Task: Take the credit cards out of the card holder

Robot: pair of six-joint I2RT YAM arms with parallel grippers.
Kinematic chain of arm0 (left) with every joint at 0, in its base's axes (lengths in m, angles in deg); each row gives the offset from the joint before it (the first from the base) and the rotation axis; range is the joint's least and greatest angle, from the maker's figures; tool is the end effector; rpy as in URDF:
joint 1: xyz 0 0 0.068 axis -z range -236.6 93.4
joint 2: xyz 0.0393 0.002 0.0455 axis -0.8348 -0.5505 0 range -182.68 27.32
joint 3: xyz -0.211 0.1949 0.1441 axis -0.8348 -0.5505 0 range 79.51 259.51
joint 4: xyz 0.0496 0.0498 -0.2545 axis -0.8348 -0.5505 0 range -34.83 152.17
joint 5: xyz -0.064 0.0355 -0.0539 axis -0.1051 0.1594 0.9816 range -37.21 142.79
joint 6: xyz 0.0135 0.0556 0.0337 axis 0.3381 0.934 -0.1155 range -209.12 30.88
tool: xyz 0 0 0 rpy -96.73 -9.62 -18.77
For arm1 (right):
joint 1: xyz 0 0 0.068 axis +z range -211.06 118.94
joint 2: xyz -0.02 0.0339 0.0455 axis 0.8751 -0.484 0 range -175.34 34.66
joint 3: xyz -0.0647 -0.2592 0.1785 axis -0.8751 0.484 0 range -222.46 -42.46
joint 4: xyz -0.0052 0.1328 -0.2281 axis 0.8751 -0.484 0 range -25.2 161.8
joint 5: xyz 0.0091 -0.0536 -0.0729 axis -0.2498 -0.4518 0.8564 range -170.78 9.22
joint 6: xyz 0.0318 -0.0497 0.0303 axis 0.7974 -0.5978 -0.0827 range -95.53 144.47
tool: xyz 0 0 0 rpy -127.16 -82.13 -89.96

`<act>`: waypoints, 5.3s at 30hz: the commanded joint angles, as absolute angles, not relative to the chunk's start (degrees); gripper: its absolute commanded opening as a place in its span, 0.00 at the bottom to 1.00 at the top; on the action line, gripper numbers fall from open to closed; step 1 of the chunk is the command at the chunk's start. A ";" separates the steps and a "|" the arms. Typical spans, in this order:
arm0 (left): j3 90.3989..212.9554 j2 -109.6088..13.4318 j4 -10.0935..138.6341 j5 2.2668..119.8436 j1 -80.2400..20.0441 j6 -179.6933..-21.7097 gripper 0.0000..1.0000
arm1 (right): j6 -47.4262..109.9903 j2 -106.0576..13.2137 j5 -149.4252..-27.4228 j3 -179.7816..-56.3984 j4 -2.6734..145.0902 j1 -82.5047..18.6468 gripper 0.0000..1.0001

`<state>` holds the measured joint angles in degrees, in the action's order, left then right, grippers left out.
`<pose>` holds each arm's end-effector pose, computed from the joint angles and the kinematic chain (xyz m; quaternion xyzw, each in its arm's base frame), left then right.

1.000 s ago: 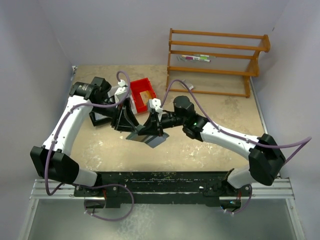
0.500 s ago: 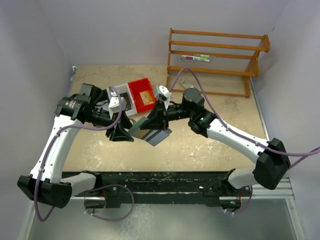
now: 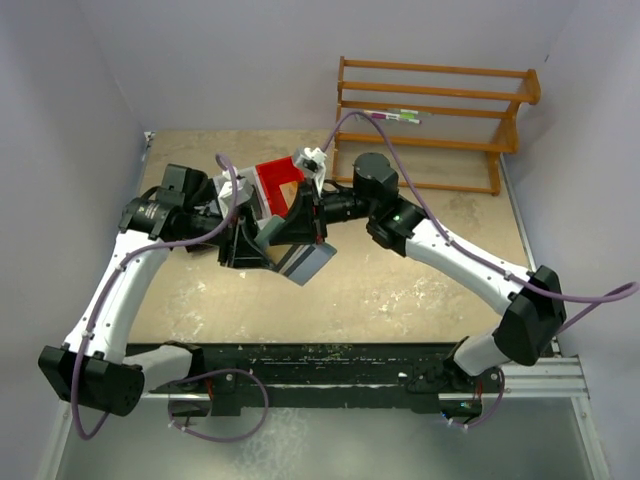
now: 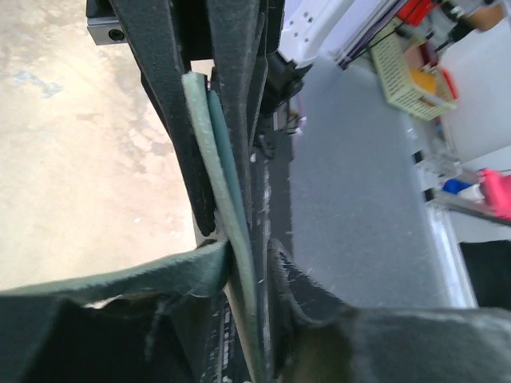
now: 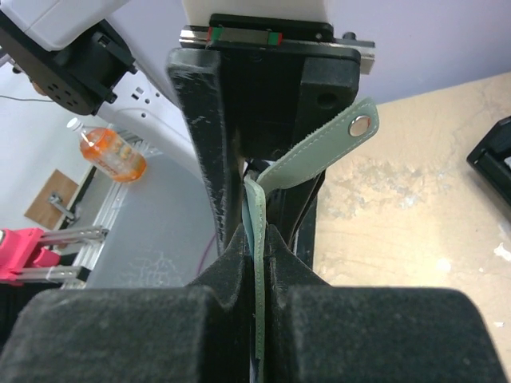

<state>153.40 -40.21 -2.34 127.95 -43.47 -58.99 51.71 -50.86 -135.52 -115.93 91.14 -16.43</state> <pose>0.1693 -0.0917 0.4164 0.4365 0.6467 -0.5478 0.3018 0.2217 0.2791 0.4466 -0.4298 0.5279 0.6371 0.3615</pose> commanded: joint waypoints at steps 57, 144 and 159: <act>156.82 -46.73 -26.43 141.33 -54.84 -39.29 0.43 | 54.41 -57.14 -145.14 -124.31 81.32 -19.92 0.00; 135.48 -31.58 59.84 132.36 -63.10 -132.69 0.21 | 100.36 -61.97 -125.40 -105.12 144.12 -16.74 0.00; 133.70 -30.17 70.78 136.04 -63.10 -142.30 0.08 | 99.21 -59.03 -124.73 -97.77 144.53 -18.82 0.00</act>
